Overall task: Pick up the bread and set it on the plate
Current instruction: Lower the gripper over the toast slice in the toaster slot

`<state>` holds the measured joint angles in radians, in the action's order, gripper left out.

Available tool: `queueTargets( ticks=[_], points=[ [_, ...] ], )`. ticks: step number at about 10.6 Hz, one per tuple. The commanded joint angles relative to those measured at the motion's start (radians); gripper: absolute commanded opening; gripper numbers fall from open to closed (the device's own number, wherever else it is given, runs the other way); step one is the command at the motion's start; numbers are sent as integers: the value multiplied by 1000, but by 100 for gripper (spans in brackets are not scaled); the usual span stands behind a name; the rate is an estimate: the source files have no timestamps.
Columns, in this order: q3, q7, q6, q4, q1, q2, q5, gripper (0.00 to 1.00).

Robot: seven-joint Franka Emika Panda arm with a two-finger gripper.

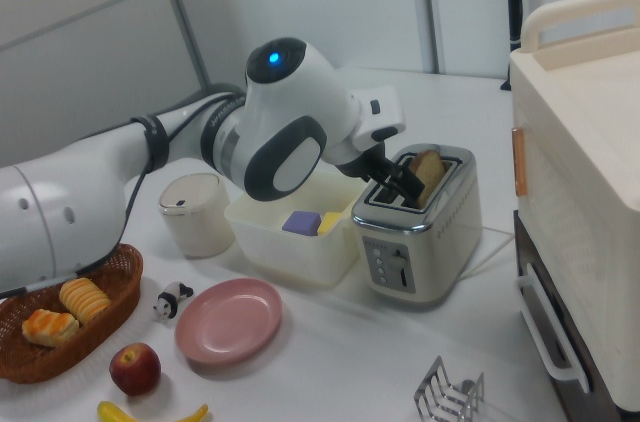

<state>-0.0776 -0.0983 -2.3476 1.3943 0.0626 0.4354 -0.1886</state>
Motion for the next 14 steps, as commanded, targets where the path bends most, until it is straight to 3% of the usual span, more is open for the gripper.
queueTargets(
  ticks=[1, 5, 11, 12, 13, 14],
  points=[
    [-5, 75, -180, 15, -35, 39, -21, 100],
    [-5, 77, -378, 18, -50, 89, -26, 100],
    [-5, 65, -443, 11, -61, 149, -12, 100],
    [-4, 63, -462, 11, -73, 157, -9, 93],
    [-4, 63, -470, 11, -78, 167, -9, 77],
    [-4, 72, -470, 11, -78, 166, -12, 54]
  ],
)
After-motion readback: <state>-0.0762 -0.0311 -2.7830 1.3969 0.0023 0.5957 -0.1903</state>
